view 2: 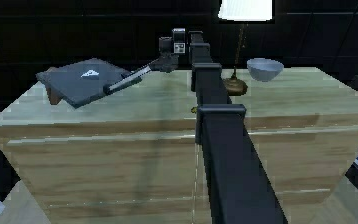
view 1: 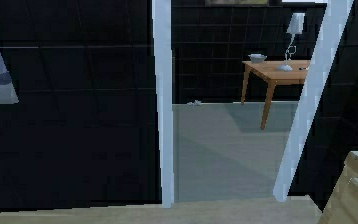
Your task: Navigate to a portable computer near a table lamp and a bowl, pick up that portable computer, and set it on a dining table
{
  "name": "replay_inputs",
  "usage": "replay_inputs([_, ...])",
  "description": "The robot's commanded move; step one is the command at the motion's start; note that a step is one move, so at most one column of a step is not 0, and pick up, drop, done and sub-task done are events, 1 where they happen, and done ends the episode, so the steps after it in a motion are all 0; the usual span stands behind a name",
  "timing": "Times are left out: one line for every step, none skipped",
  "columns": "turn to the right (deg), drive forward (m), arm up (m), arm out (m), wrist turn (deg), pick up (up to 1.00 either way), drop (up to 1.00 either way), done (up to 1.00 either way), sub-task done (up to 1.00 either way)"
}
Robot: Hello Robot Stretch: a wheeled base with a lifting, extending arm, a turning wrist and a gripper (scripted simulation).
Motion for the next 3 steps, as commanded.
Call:
replay_inputs([0.0,0.0,0.0,0.0,-45.0,0.0,0.0,0.0,0.0])
replay_inputs([0.0,0.0,0.0,0.0,-15.0,0.0,0.0,0.0,0.0])
replay_inputs([0.0,0.0,0.0,-0.48,0.0,0.0,0.0,0.0,0.0])
